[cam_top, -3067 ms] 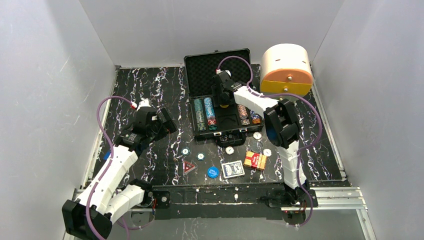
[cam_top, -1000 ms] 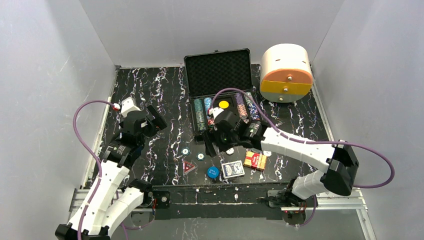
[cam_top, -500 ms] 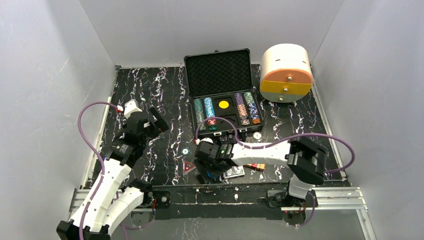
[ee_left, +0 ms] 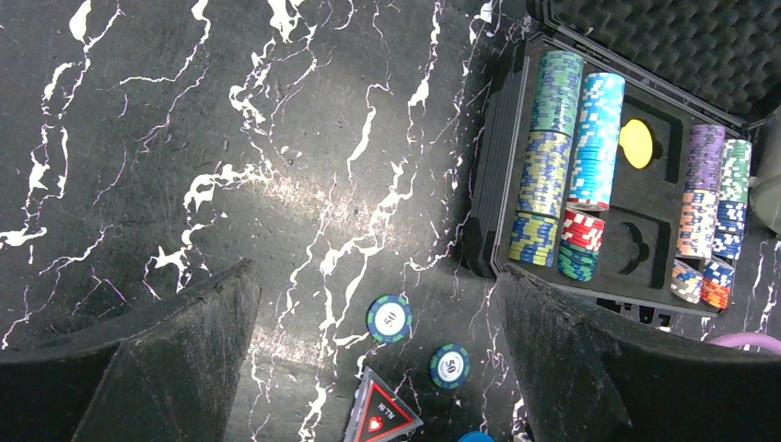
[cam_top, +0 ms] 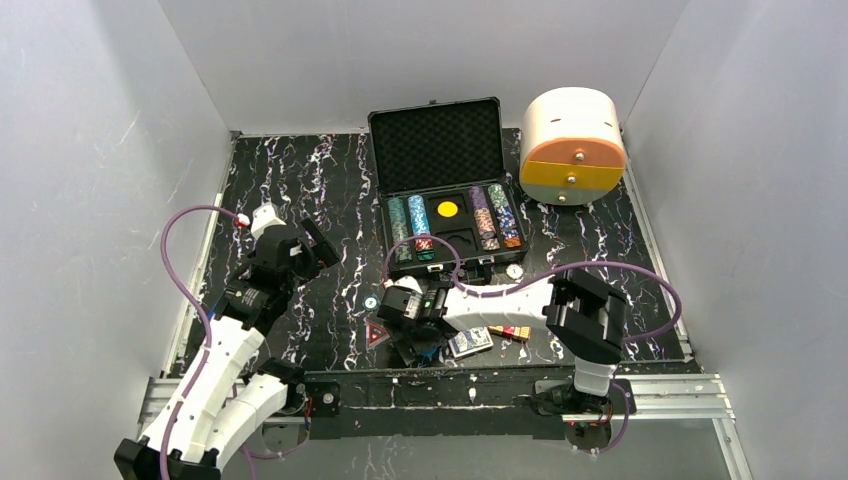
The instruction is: Pack up texas hold em set
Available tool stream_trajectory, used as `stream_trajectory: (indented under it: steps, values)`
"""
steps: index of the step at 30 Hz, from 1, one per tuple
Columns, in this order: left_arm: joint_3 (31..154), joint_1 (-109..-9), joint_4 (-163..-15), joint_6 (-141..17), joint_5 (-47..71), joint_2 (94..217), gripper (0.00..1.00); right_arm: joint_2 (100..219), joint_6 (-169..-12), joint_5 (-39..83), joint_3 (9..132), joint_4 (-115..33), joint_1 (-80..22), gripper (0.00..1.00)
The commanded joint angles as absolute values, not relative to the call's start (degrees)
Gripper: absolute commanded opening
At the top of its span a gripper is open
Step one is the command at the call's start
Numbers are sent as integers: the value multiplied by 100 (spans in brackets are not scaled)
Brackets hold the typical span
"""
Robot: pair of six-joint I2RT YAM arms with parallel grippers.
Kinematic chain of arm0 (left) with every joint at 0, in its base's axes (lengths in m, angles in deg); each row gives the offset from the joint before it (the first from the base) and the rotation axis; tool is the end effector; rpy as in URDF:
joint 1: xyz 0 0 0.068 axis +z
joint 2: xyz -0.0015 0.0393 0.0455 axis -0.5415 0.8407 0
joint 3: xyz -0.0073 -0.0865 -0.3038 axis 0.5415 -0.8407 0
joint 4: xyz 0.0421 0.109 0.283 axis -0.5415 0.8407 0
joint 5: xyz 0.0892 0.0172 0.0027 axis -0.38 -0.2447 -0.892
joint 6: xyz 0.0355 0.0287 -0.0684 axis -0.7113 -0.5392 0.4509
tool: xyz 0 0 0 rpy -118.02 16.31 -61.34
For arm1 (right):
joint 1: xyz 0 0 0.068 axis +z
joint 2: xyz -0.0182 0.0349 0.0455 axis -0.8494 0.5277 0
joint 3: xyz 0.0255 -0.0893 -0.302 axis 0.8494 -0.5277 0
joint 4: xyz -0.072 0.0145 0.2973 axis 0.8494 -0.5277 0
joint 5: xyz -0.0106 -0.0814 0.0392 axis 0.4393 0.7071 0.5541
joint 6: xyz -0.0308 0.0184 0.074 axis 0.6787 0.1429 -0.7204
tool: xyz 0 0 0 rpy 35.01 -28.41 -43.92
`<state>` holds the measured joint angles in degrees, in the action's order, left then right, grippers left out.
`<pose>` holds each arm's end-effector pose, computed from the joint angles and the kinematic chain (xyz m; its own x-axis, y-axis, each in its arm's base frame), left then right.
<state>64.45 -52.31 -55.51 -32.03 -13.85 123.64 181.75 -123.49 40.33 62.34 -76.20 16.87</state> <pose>0.2055 -0.0496 0.3175 -0.4052 -0.5273 -0.7468 -0.2652 0.8496 -0.4560 0.1178 0.3908 0.1525 -0.7885 -0.5083 -0.3462 -0.5615 0.8246 0.0683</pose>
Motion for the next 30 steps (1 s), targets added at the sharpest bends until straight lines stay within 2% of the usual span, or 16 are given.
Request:
stream_trajectory:
  steps: [1, 8, 14, 24, 30]
  values:
    - [6498, -5245, -5500, -3196, -1446, 12416, 98, 18495, -12309, 4407, 6477, -7640, 1694, 81]
    - [6516, -5248, -5501, -3188, -1438, 12448, 98, 18767, -12401, 4602, 6563, -7957, 1695, 71]
    - [6502, -5241, -5500, -3172, -1413, 12441, 98, 18700, -12524, 4731, 6525, -7925, 1690, 55]
    - [6474, -5250, -5454, -3195, -1385, 12353, 98, 18125, -12461, 5530, 6742, -7855, 1609, 56]
    - [6444, -5240, -5421, -3190, -1391, 12311, 98, 17531, -12235, 5965, 6983, -7784, 1070, 58]
